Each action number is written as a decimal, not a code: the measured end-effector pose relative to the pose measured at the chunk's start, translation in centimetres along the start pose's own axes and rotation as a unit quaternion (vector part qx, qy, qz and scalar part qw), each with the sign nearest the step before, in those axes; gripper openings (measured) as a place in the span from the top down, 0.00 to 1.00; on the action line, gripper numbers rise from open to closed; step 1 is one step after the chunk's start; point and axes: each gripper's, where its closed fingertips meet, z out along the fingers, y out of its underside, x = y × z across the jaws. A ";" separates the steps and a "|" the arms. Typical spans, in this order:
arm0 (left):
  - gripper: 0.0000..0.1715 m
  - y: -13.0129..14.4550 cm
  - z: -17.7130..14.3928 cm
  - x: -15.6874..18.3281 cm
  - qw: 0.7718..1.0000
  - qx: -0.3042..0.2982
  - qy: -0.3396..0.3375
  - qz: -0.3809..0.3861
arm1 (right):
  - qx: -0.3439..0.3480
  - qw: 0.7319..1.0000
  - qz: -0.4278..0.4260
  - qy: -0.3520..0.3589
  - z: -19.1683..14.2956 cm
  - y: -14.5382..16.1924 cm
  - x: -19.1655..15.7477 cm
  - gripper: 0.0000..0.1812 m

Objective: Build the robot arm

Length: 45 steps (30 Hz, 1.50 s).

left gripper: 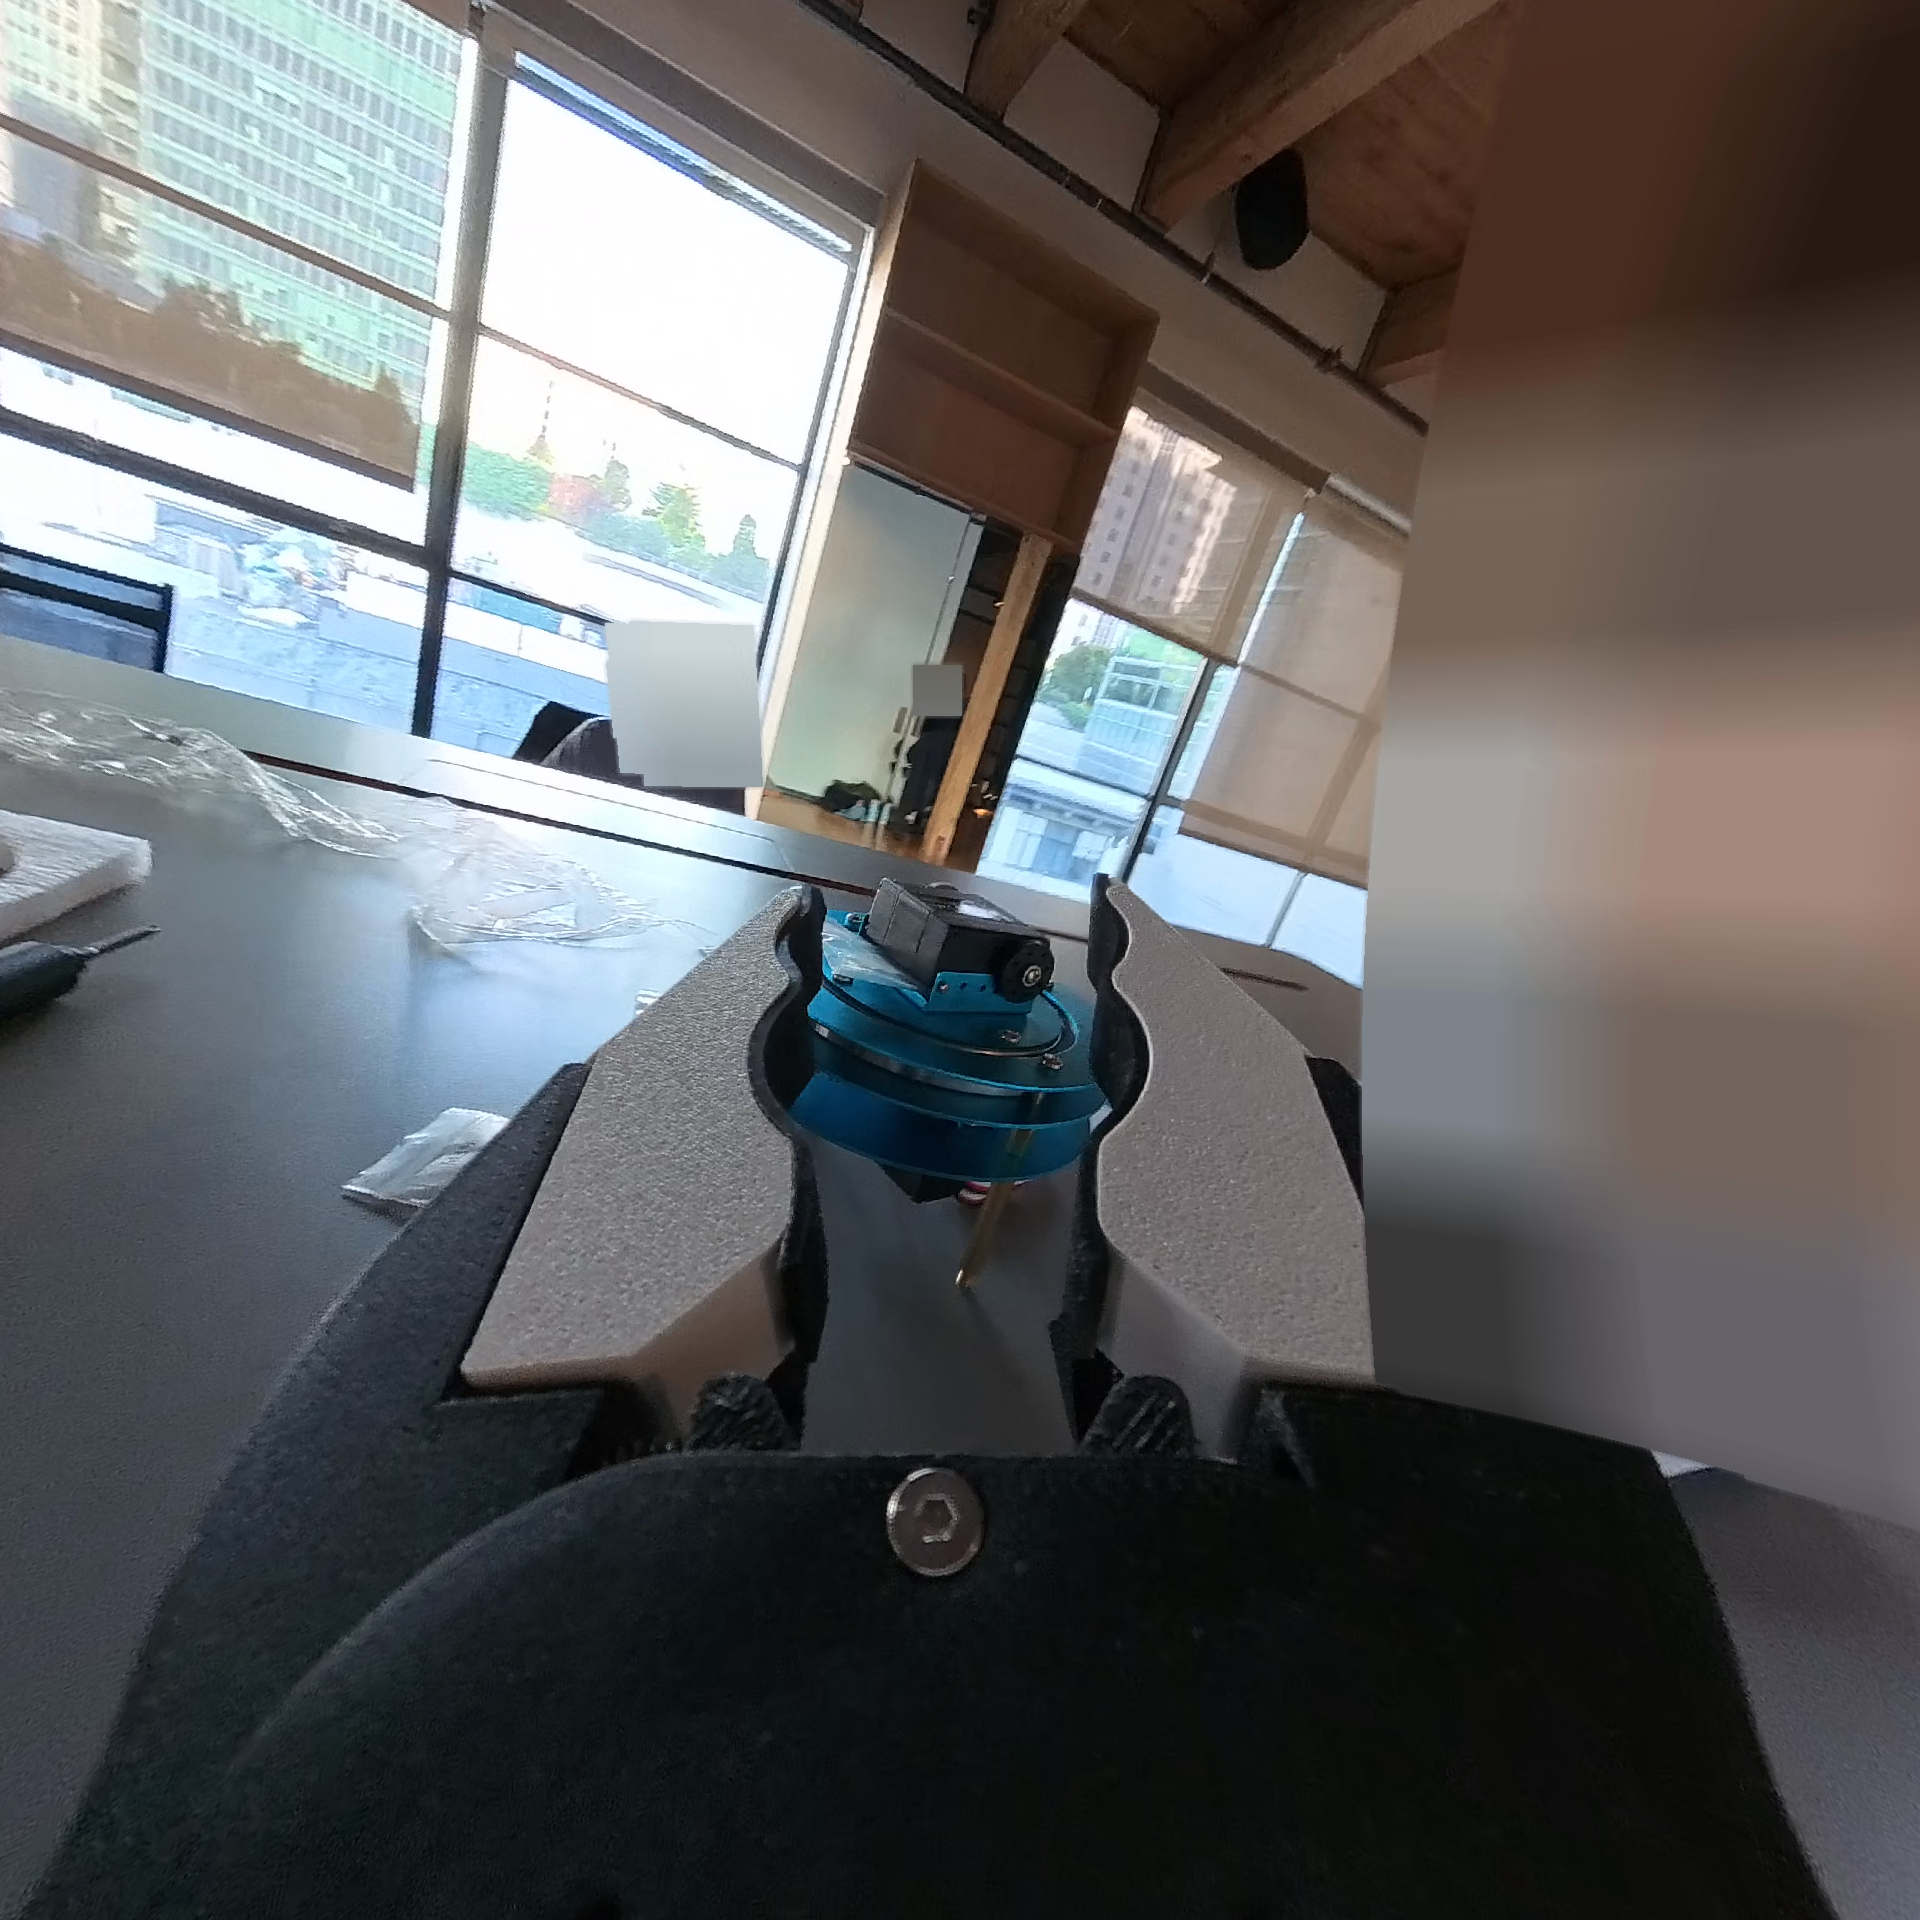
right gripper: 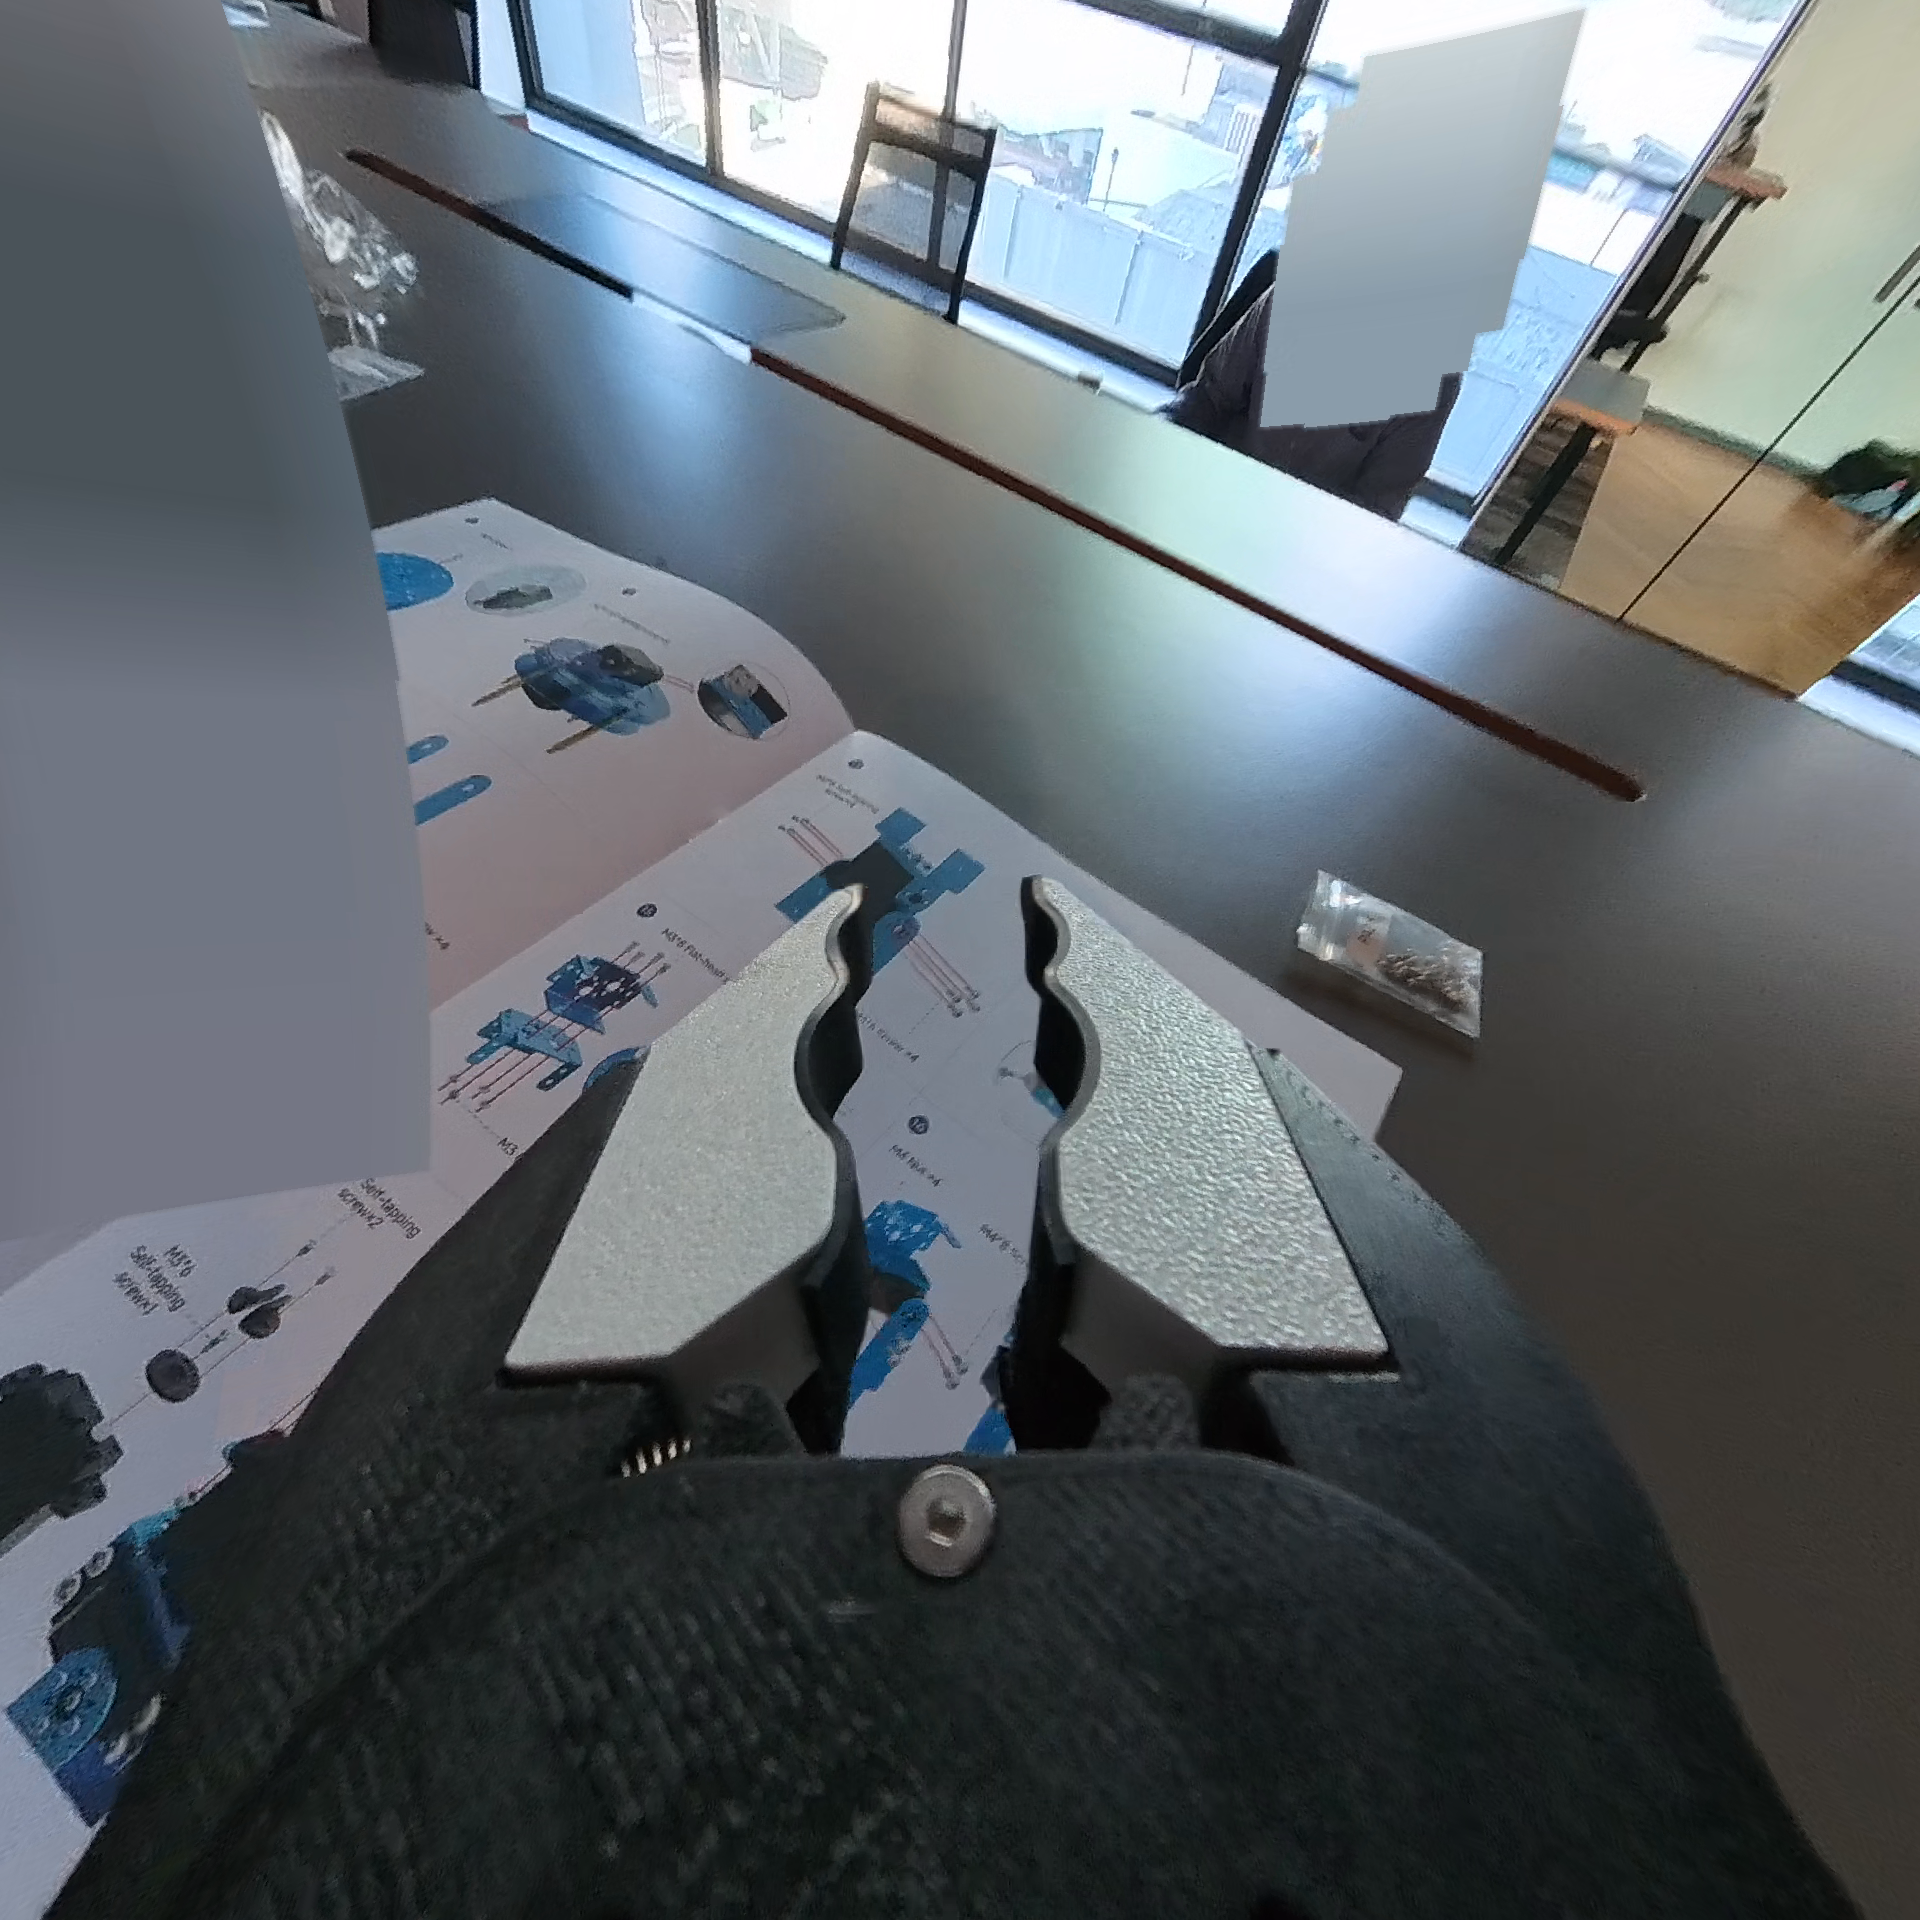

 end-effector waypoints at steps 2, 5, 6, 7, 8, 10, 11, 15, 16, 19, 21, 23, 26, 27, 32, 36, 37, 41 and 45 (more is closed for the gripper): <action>0.71 -0.1 0.0 -0.1 1.000 0.004 0.009 -0.018 | 0.025 0.999 -0.018 0.024 -0.7 -1.0 0.5 0.86; 0.74 -0.9 -0.6 0.4 0.999 0.028 0.025 -0.008 | 0.049 0.997 -0.031 0.054 -1.4 -2.0 1.2 0.86; 0.75 -1.3 -0.9 0.5 0.999 0.036 0.021 0.013 | 0.049 0.997 -0.028 0.060 -1.4 -2.0 1.5 0.86; 0.75 -1.6 -1.3 0.4 0.998 0.033 0.008 0.046 | 0.047 0.996 -0.021 0.068 -1.3 -1.8 1.8 0.86; 0.75 -2.0 -1.8 -0.3 0.995 0.012 -0.020 0.097 | 0.044 0.996 -0.016 0.072 -1.3 -1.8 2.0 0.85; 0.76 -4.4 -3.8 -2.7 0.977 -0.023 -0.079 0.197 | 0.036 0.994 -0.023 0.096 -2.0 -2.3 2.1 0.83; 0.76 -5.9 -5.1 -4.1 0.968 -0.041 -0.094 0.230 | 0.032 0.994 -0.035 0.101 -2.4 -3.0 1.4 0.82; 0.76 -9.9 -9.3 -10.7 0.954 -0.157 -0.086 0.239 | 0.041 0.995 -0.058 0.069 -3.3 -7.2 -6.8 0.82; 0.77 -10.2 -9.7 -11.7 0.955 -0.181 -0.059 0.226 | 0.056 0.995 -0.059 0.054 -3.2 -8.4 -9.8 0.82; 0.76 -10.2 -9.7 -15.3 0.949 -0.233 0.011 0.212 | 0.097 0.993 -0.061 0.009 -2.0 -11.8 -19.3 0.83; 0.76 -10.2 -9.3 -17.3 0.946 -0.246 0.062 0.202 | 0.112 0.991 -0.065 -0.019 -0.6 -13.4 -25.5 0.83; 0.76 -10.1 -9.0 -19.2 0.940 -0.264 0.092 0.196 | 0.112 0.990 -0.065 -0.053 1.1 -14.6 -31.0 0.83; 0.76 -10.3 -9.0 -21.0 0.933 -0.275 0.131 0.191 | 0.099 0.988 -0.076 -0.087 3.5 -15.8 -37.2 0.83; 0.76 -10.4 -8.9 -21.5 0.933 -0.273 0.141 0.189 | 0.089 0.989 -0.080 -0.091 4.2 -16.0 -38.5 0.83; 0.76 -10.5 -8.8 -23.6 0.933 -0.269 0.175 0.159 | 0.060 0.991 -0.081 -0.083 6.0 -16.5 -41.7 0.83; 0.76 -10.6 -8.9 -24.8 0.936 -0.259 0.187 0.149 | 0.034 0.994 -0.094 -0.037 5.6 -16.3 -40.4 0.83; 0.76 -10.8 -8.9 -25.1 0.936 -0.256 0.187 0.152 | 0.028 0.995 -0.098 -0.017 5.0 -16.3 -39.4 0.82; 0.76 -11.7 -8.0 -25.5 0.940 -0.237 0.184 0.161 | 0.023 0.991 -0.097 0.091 -0.8 -17.6 -31.9 0.84; 0.76 -13.3 -6.1 -23.9 0.945 -0.206 0.183 0.175 | -0.004 0.964 -0.124 0.235 -10.0 -18.2 -21.5 0.85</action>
